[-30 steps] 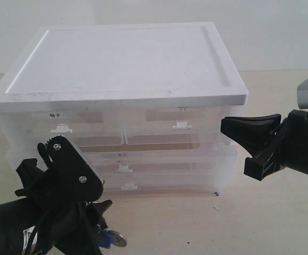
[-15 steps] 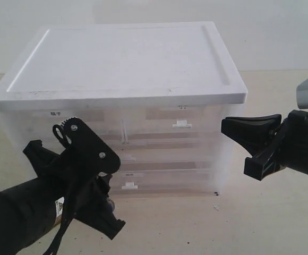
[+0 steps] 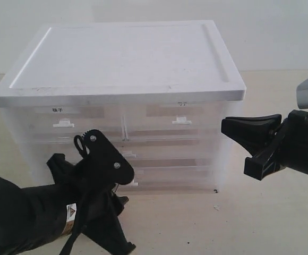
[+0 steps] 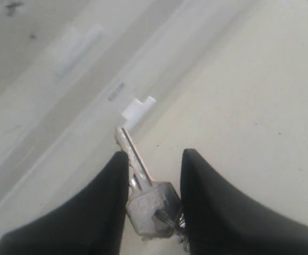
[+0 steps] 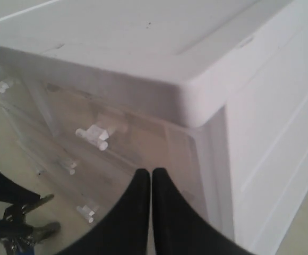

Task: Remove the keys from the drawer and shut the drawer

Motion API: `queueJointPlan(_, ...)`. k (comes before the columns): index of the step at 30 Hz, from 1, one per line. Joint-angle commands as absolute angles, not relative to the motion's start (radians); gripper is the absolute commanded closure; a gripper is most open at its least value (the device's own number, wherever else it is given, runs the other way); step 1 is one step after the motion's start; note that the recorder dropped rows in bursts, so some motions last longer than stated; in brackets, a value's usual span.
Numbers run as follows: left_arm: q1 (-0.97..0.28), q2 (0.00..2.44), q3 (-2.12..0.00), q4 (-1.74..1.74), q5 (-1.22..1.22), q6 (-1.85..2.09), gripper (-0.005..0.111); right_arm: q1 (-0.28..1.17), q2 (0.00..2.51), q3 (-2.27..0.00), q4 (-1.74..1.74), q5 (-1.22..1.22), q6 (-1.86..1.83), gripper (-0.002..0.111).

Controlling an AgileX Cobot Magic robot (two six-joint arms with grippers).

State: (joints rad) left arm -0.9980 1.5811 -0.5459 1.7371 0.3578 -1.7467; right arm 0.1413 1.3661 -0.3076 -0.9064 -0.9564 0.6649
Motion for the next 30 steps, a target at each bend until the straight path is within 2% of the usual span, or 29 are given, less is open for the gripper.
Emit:
queueJointPlan(1,-0.998,1.593,-0.553,1.744,0.309,-1.666,0.102,0.140,1.368,-0.313,-0.904,-0.960,0.670,0.108)
queueJointPlan(6,-0.998,1.698,-0.557,1.744,0.336,-1.600,0.102,0.140,1.368,-0.313,-0.906,-0.953,0.670,0.108)
queueJointPlan(13,-0.998,1.844,-0.599,1.744,0.528,-1.690,0.102,0.140,1.368,-0.313,-0.913,-0.955,0.670,0.108)
queueJointPlan(21,-0.998,1.857,-0.661,1.744,0.608,-1.720,0.102,0.140,1.368,-0.313,-0.910,-0.967,0.670,0.108)
queueJointPlan(30,-1.002,1.857,-0.662,1.744,0.571,-1.735,0.102,0.140,1.368,-0.313,-0.910,-0.960,0.670,0.108)
